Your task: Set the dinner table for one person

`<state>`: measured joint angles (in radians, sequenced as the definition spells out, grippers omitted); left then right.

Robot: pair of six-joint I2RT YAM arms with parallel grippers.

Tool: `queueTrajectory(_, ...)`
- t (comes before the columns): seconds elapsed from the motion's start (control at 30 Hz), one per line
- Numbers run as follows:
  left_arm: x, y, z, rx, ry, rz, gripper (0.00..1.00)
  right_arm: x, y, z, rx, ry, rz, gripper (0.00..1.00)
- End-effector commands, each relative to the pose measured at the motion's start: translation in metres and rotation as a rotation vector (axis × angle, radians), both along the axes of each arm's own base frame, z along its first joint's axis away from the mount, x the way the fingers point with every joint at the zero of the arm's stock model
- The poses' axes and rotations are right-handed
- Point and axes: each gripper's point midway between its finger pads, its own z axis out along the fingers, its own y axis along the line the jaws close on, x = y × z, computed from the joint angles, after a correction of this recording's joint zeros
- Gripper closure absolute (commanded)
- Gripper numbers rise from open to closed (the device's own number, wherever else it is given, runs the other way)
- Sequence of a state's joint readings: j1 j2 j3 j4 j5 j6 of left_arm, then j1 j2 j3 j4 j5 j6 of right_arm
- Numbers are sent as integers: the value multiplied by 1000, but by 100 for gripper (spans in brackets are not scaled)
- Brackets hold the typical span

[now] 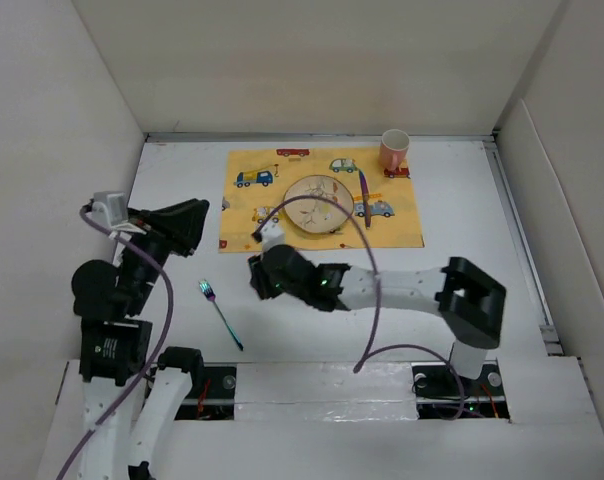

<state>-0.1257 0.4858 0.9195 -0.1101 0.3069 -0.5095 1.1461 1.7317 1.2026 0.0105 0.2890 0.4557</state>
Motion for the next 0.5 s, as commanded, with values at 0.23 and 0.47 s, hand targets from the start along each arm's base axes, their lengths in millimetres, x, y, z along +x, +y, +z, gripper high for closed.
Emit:
queueTrajectory(0.23,-81,15,117,-61,-339,25,64,-58,103,-52,-115,-11,112,51)
queueTrajectory(0.47,-86,16,116,-55,-349,26,63,-63,124,-97,-219,4,126,53)
